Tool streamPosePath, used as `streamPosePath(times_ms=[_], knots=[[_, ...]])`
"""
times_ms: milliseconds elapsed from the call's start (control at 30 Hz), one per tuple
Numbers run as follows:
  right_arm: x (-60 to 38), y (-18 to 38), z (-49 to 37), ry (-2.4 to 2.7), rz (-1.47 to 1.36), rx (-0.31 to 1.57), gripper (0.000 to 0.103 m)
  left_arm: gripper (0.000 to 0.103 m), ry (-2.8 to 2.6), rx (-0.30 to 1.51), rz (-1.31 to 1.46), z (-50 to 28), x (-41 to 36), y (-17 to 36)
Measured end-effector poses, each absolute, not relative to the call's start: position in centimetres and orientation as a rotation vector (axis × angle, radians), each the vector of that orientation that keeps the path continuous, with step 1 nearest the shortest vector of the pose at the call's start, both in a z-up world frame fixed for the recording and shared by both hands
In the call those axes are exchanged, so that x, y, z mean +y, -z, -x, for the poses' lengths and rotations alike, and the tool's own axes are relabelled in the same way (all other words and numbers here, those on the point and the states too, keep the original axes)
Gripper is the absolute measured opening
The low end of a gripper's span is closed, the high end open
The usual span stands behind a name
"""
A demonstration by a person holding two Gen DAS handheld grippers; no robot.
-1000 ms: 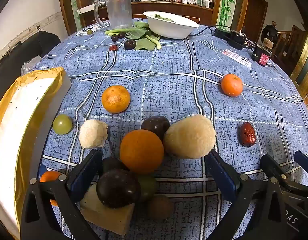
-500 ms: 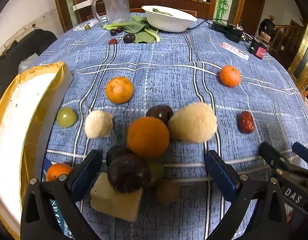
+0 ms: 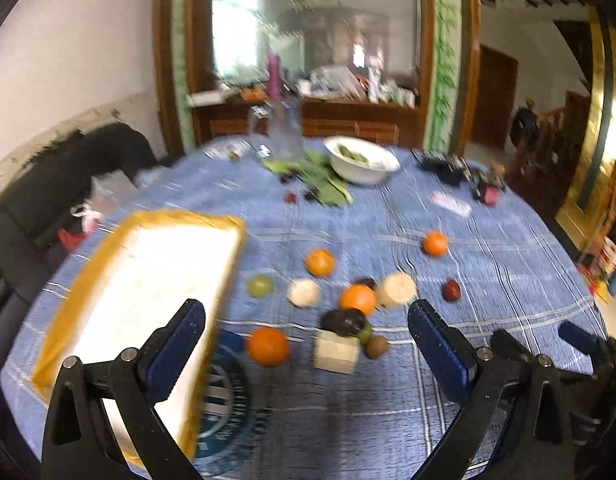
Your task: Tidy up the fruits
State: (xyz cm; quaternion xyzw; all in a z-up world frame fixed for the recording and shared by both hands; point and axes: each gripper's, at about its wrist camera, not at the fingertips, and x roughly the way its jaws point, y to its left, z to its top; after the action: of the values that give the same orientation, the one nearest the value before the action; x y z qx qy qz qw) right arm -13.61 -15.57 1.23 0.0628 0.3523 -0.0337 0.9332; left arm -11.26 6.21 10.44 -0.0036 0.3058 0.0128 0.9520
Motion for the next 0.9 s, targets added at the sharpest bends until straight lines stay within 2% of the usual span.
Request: streamPosePath(times_ms=[367,900], knots=[[-12.3,-3.2,15.6,0.038,-0.076,0.66,0.102,0.101,-0.008,0.584,0.051,14.0,8.5,-11.3],[-10.3,-2.6,13.8,-0.031,-0.014,0.679,0.102,0.101,0.013,0.672,-0.011,12.0,8.0,-9.6]])
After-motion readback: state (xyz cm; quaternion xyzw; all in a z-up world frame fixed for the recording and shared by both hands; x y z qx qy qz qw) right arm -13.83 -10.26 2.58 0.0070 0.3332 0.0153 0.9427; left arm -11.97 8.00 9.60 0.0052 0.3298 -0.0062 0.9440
